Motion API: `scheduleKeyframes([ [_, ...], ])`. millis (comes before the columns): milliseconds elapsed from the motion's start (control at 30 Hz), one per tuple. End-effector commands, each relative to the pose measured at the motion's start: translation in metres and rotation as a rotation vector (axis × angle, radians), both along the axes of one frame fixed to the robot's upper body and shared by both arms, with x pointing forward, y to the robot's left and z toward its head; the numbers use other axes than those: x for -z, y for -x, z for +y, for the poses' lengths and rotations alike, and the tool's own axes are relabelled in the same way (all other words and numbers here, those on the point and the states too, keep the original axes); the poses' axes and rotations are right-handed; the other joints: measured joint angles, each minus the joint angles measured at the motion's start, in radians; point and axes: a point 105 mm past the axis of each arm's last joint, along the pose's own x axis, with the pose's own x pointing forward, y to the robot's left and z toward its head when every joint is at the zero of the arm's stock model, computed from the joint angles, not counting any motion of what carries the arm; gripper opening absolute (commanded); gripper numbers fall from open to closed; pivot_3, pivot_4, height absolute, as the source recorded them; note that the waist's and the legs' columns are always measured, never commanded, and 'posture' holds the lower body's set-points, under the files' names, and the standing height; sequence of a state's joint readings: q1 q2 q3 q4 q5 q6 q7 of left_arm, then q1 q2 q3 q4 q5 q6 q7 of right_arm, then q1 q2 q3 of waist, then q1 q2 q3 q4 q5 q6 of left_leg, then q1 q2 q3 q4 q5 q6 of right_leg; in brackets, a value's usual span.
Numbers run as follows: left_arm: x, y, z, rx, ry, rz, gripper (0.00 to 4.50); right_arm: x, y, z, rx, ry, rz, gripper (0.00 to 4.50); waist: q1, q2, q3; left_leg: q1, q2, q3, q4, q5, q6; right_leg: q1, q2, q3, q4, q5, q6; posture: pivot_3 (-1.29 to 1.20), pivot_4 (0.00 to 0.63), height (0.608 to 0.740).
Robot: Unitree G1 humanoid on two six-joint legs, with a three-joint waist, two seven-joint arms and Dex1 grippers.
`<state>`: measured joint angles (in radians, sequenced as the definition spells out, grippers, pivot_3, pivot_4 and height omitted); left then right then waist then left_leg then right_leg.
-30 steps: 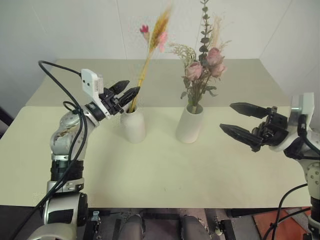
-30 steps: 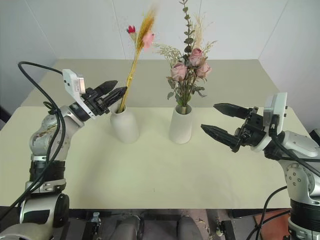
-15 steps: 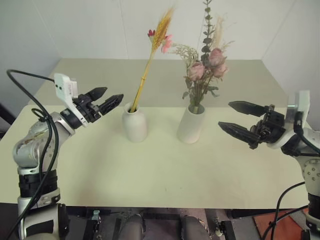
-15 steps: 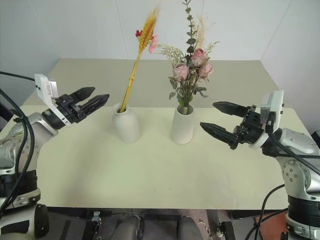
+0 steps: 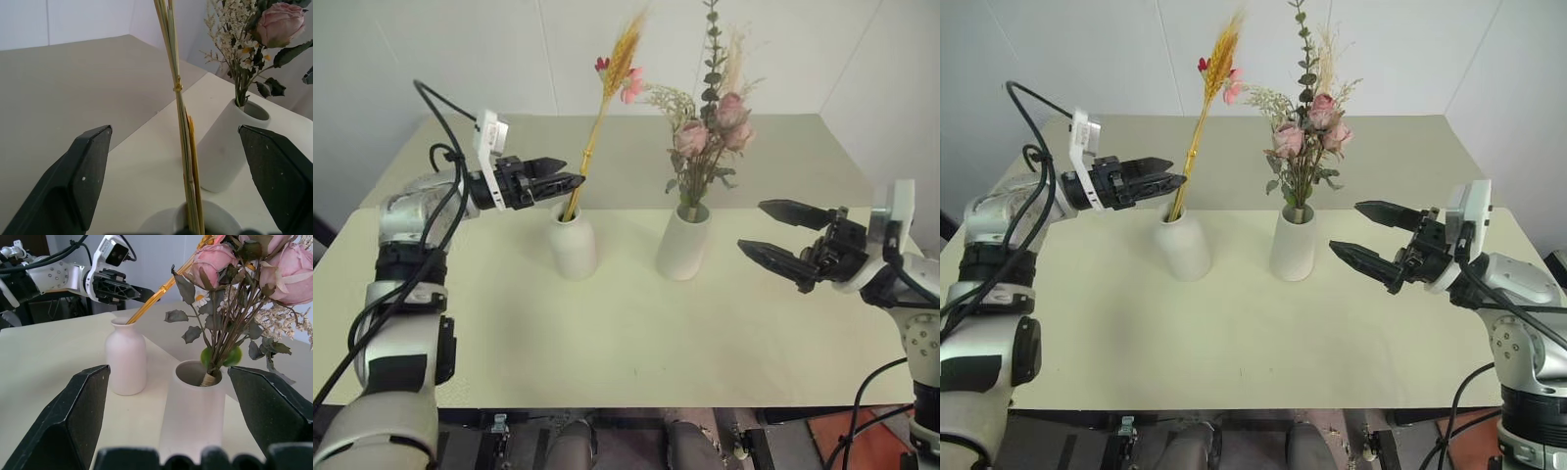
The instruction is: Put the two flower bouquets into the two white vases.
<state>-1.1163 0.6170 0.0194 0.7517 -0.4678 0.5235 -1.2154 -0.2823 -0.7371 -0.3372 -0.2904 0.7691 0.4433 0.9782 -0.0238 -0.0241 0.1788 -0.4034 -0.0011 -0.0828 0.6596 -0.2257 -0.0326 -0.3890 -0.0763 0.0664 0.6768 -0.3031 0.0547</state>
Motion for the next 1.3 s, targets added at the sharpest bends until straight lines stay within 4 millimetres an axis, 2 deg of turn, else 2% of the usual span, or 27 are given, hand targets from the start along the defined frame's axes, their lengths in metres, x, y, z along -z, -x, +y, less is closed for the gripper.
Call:
scheduleKeyframes([
  [33, -0.012, -0.005, -0.011, 0.046, -0.026, -0.063, 4.49, -0.013, 0.007, 0.0, 0.0, -0.009, -0.062, 4.5, 0.001, 0.0, 0.0, 0.0, 0.0, 0.0, 0.0, 0.0, 0.0, 0.0, 0.0, 0.0, 0.0, 0.0, 0.0, 0.0, 0.15, 0.74],
  [233, -0.022, -0.004, -0.032, 0.163, -0.004, -0.059, 4.49, -0.012, 0.011, 0.001, 0.007, -0.013, -0.058, 4.5, -0.001, 0.0, 0.0, -0.001, 0.0, 0.0, 0.0, 0.0, 0.0, -0.001, 0.0, 0.0, 0.0, 0.0, 0.0, 0.0, 0.15, 0.74],
  [400, -0.037, 0.005, -0.033, 0.25, 0.04, -0.064, 4.49, -0.011, 0.013, 0.001, 0.015, -0.016, -0.052, 4.5, -0.014, -0.001, 0.001, -0.002, 0.0, 0.0, 0.0, 0.0, 0.0, -0.001, 0.0, 0.0, 0.0, 0.0, 0.0, 0.0, 0.15, 0.74],
  [567, -0.046, 0.016, -0.017, 0.286, 0.065, -0.072, 4.49, -0.01, 0.014, 0.0, 0.016, -0.017, -0.047, 4.5, -0.027, -0.001, 0.001, -0.001, 0.0, 0.0, 0.0, 0.0, 0.0, -0.001, 0.0, 0.0, 0.002, 0.0, 0.0, 0.0, 0.15, 0.74],
  [867, -0.031, 0.047, 0.016, 0.302, 0.065, -0.026, 4.49, -0.011, 0.009, 0.001, -0.005, -0.013, -0.045, 4.5, -0.024, 0.0, 0.001, -0.001, 0.001, -0.001, 0.0, 0.0, 0.0, -0.001, 0.0, 0.0, 0.002, 0.0, 0.0, 0.0, 0.15, 0.74],
  [1033, -0.02, 0.064, 0.026, 0.26, 0.051, -0.004, 4.49, -0.011, 0.006, 0.001, -0.013, -0.007, -0.045, 4.5, -0.021, 0.0, 0.001, -0.001, 0.001, -0.001, 0.0, 0.0, 0.0, -0.001, 0.0, 0.0, 0.002, 0.0, 0.0, 0.0, 0.15, 0.74],
  [1233, -0.016, 0.051, 0.021, 0.181, 0.027, -0.007, 4.49, -0.012, 0.004, 0.003, -0.025, -0.005, -0.046, 4.5, -0.01, 0.0, 0.001, 0.0, 0.0, -0.001, 0.001, 0.0, 0.0, 0.0, 0.0, 0.0, 0.003, 0.0, 0.0, 0.0, 0.15, 0.74],
  [1300, -0.016, 0.039, 0.013, 0.162, 0.025, -0.008, 4.49, -0.013, 0.004, 0.004, -0.027, -0.006, -0.048, 4.5, -0.008, 0.0, 0.001, 0.0, 0.0, -0.001, 0.001, 0.0, 0.0, 0.0, 0.0, 0.0, 0.003, 0.0, 0.0, 0.0, 0.15, 0.74],
])
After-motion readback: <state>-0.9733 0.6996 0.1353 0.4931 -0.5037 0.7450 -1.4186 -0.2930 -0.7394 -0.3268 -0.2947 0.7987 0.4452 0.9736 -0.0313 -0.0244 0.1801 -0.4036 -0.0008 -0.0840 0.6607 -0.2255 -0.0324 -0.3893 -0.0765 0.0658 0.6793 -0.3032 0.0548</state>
